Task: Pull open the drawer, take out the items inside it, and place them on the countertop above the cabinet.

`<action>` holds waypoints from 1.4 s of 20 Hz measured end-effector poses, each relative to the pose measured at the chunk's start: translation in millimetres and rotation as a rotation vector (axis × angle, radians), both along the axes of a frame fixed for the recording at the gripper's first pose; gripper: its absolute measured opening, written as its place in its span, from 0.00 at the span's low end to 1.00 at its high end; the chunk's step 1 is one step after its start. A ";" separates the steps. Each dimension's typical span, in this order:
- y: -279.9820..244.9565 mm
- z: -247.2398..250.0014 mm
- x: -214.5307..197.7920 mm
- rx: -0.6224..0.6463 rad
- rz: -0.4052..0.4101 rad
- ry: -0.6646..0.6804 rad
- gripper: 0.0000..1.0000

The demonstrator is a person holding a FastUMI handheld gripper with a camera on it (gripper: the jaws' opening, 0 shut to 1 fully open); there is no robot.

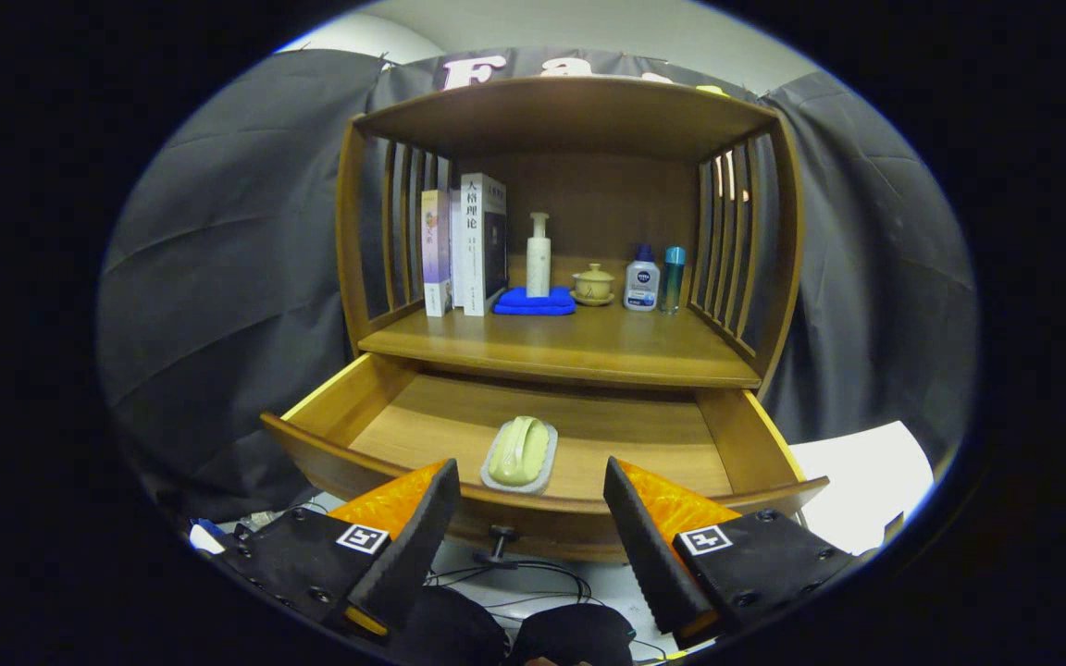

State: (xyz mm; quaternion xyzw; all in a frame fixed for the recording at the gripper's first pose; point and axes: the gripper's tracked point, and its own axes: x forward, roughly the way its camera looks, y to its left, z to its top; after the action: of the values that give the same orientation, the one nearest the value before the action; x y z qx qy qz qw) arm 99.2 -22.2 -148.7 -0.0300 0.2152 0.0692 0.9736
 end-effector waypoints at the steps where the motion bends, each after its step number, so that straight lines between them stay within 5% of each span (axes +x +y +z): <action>1: 1.8 -0.5 9.2 -0.005 0.006 0.028 0.98; 9: 26.4 -37.9 72.6 0.011 0.075 0.287 0.98; 16: 23.3 -64.2 110.5 0.087 0.021 0.468 0.97; 28: 33.0 -117.0 121.6 0.053 0.013 0.643 0.97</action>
State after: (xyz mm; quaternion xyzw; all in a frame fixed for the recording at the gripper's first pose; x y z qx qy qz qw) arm 220.8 10.8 -265.7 0.0174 0.5097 0.0870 0.8557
